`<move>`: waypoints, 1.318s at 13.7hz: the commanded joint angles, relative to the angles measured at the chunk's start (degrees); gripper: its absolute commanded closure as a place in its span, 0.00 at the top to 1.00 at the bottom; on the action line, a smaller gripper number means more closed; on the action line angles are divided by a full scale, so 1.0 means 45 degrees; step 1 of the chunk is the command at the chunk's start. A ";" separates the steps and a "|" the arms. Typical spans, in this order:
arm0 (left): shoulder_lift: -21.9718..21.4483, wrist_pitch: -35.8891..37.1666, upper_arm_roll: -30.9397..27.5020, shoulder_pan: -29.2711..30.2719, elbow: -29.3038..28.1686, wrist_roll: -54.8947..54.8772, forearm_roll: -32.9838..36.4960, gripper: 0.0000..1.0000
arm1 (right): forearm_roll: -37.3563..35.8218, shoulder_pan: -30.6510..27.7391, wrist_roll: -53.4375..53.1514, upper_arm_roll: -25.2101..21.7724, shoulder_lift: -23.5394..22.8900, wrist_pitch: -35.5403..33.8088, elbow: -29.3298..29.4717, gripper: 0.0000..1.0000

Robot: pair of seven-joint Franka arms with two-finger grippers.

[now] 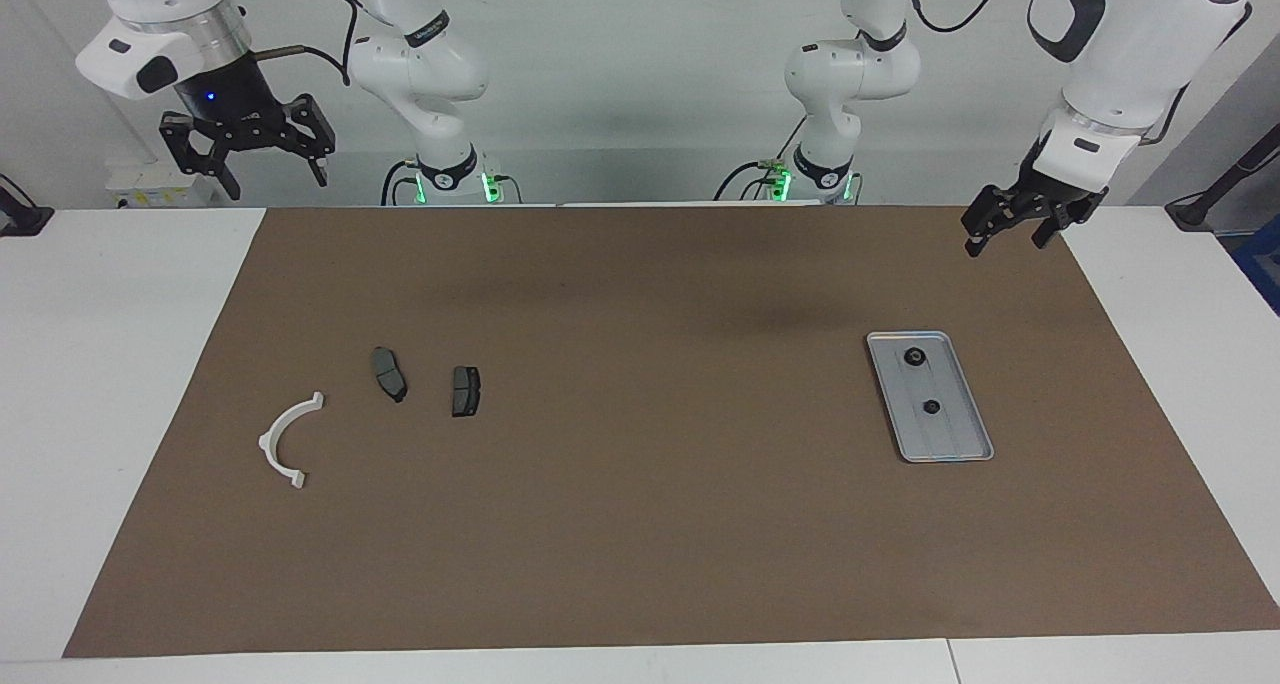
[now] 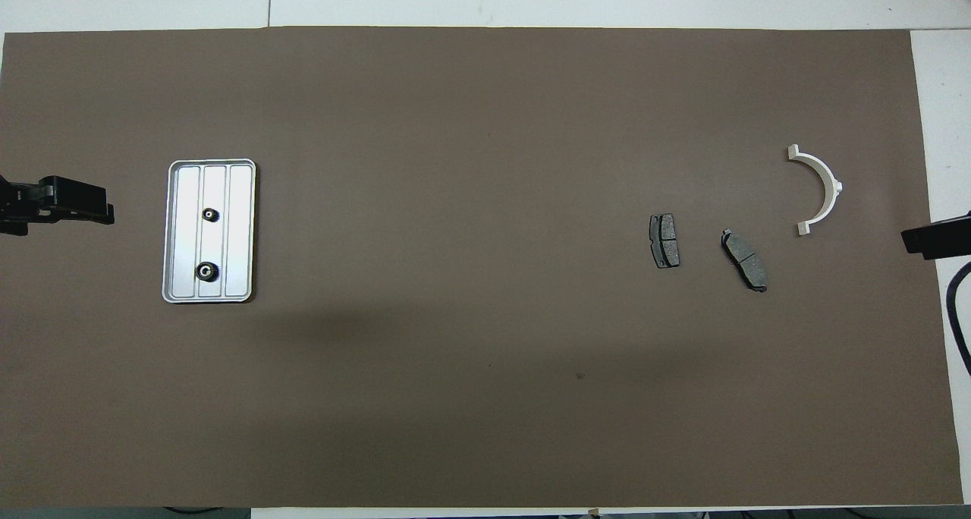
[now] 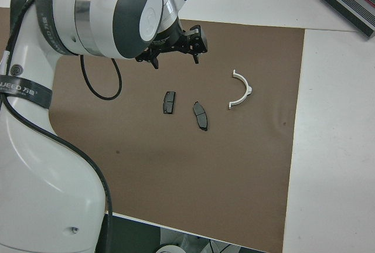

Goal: Pick bearing gear from pile to tray

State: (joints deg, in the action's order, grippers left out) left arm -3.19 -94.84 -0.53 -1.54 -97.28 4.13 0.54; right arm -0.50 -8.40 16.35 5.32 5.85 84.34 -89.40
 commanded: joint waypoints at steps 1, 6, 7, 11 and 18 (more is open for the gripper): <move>-0.0249 0.0138 -0.0079 -0.0107 -0.0121 -0.0059 0.0173 1.00 | -0.0183 -0.0048 0.0233 0.0049 -0.0051 0.0106 0.0101 1.00; -0.0249 0.0138 -0.0079 -0.0107 -0.0121 -0.0059 0.0173 1.00 | -0.0183 -0.0048 0.0195 0.0049 -0.0090 0.0106 0.0082 1.00; -0.0249 0.0138 -0.0079 -0.0107 -0.0121 -0.0059 0.0173 1.00 | -0.0183 -0.0029 -0.0173 0.0049 -0.0090 0.0087 0.0082 1.00; -0.0249 0.0138 -0.0079 -0.0107 -0.0121 -0.0059 0.0173 1.00 | 0.0384 -0.0048 -0.3317 0.0068 -0.0070 -0.0050 -0.0133 1.00; -0.0249 0.0138 -0.0079 -0.0107 -0.0121 -0.0059 0.0173 1.00 | 0.0423 -0.0068 -0.5056 0.0068 -0.0090 -0.0030 -0.0113 1.00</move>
State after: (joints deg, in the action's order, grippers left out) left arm -3.19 -94.84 -0.53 -1.54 -97.28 4.13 0.54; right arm 0.17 -8.39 -3.25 5.49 5.41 84.28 -89.74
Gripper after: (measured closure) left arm 0.000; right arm 0.000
